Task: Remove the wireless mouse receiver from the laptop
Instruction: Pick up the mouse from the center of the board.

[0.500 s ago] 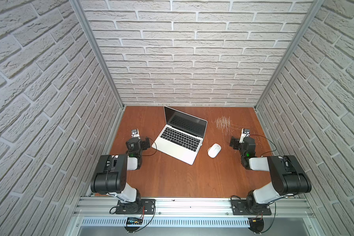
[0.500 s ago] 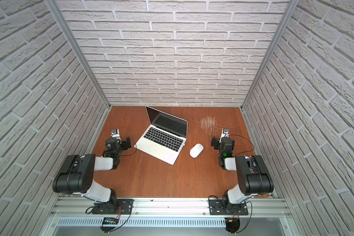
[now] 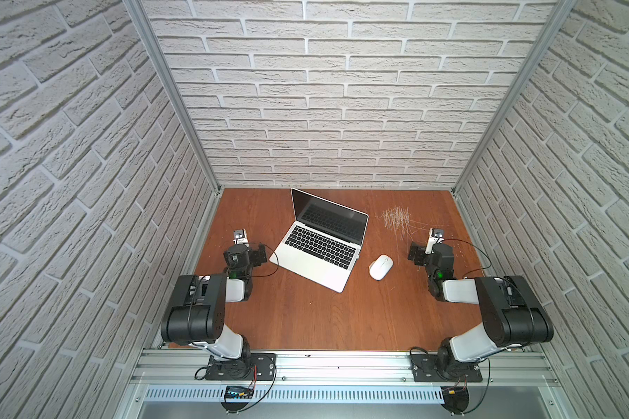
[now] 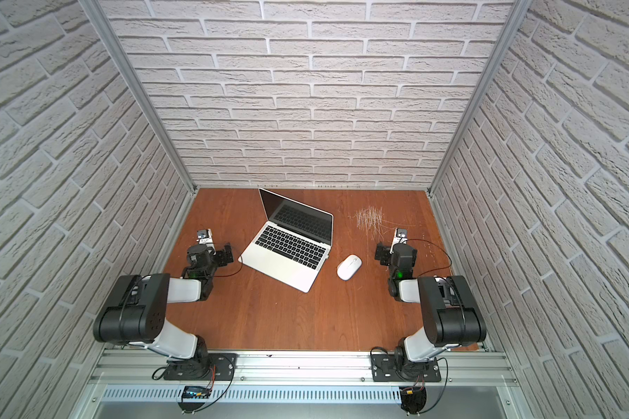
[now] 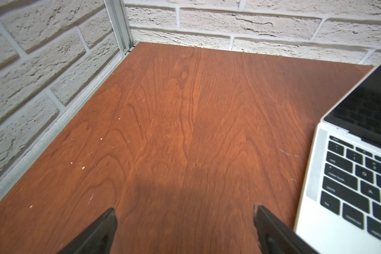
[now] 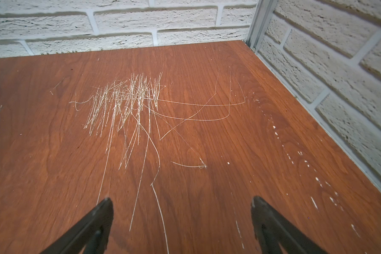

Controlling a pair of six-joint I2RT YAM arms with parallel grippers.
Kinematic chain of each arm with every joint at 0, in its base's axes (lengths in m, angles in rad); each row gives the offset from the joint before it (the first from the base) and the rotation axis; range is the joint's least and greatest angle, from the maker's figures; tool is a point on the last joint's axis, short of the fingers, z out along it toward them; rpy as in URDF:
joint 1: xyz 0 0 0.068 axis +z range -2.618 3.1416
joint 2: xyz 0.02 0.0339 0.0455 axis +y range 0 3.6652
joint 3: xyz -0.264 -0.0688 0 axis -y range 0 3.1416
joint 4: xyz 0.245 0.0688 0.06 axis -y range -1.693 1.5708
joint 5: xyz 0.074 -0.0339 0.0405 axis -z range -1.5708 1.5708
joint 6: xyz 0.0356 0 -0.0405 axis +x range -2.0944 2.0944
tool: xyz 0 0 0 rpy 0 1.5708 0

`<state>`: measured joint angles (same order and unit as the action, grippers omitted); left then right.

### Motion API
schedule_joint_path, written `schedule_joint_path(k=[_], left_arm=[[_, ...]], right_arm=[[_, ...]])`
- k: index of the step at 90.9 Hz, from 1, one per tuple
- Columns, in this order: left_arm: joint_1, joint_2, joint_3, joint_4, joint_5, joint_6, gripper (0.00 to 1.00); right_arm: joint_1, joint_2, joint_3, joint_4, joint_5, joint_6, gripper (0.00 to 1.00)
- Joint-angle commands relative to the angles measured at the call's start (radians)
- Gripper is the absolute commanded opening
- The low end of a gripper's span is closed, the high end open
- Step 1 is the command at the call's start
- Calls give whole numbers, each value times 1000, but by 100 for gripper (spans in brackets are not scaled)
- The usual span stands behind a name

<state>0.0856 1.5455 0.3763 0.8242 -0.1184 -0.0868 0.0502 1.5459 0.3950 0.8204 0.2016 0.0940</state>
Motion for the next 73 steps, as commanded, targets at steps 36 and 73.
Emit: schedule_joint_path(k=[36,73], left_arm=[[-86,-304,150,-409,-284,-85,98],[57,-413,184,-942,88,-666,98]], right_arm=[[-3,-14,-1,42,-1,-6,99],[52,-267,320,-856,202,286,95]])
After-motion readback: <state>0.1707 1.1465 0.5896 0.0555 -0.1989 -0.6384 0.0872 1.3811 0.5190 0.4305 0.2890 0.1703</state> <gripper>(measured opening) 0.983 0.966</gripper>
